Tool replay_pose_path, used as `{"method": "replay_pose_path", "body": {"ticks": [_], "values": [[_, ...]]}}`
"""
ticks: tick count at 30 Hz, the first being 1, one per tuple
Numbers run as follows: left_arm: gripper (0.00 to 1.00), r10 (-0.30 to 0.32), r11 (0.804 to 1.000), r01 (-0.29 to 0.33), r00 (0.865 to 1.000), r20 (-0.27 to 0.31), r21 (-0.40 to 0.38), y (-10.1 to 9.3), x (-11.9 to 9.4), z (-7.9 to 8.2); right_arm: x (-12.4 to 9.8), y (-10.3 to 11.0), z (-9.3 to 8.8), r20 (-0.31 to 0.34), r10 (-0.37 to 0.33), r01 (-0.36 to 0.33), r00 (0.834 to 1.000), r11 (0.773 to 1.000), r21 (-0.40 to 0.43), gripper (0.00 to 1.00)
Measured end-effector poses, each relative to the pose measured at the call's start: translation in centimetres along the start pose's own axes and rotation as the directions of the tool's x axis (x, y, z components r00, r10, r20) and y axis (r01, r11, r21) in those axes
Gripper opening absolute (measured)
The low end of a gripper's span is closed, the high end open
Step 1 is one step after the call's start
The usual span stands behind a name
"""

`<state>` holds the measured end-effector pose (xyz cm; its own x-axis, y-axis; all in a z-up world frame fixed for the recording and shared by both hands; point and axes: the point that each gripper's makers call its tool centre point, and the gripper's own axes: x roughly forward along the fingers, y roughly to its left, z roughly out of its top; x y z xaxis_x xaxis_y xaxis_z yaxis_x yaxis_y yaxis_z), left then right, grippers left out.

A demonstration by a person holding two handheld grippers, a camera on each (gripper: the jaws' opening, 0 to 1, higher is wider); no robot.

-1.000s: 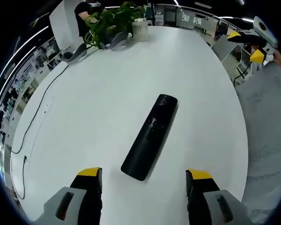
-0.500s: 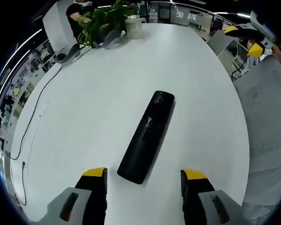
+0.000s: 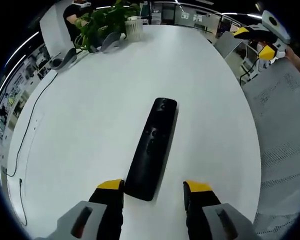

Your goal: Press the specified remote control buttons in sequence, fully releasing each button before pressing the next.

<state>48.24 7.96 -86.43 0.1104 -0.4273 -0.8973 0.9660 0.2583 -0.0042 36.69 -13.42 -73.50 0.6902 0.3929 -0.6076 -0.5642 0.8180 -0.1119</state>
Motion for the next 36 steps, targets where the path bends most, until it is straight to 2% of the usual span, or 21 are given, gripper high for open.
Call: {"method": "replay_pose_path", "body": {"ticks": [8,23,36], "values": [[0.25,-0.01,0.999,0.009,1.0,0.003,0.034,-0.6,-0.1,0.0,0.0,0.1,0.0,-0.002,0.005,-0.005,1.0,1.0,-0.007,0.35],[0.25,-0.022,0.997,0.022,1.0,0.002,0.069,-0.7,0.0,-0.2,-0.1,0.0,0.0,0.0,-0.002,0.002,1.0,1.0,-0.004,0.34],[0.25,-0.049,0.991,0.051,0.999,-0.023,0.12,-1.7,-0.3,-0.6,-0.1,0.0,0.0,-0.001,-0.003,0.003,1.0,1.0,-0.007,0.34]]}}
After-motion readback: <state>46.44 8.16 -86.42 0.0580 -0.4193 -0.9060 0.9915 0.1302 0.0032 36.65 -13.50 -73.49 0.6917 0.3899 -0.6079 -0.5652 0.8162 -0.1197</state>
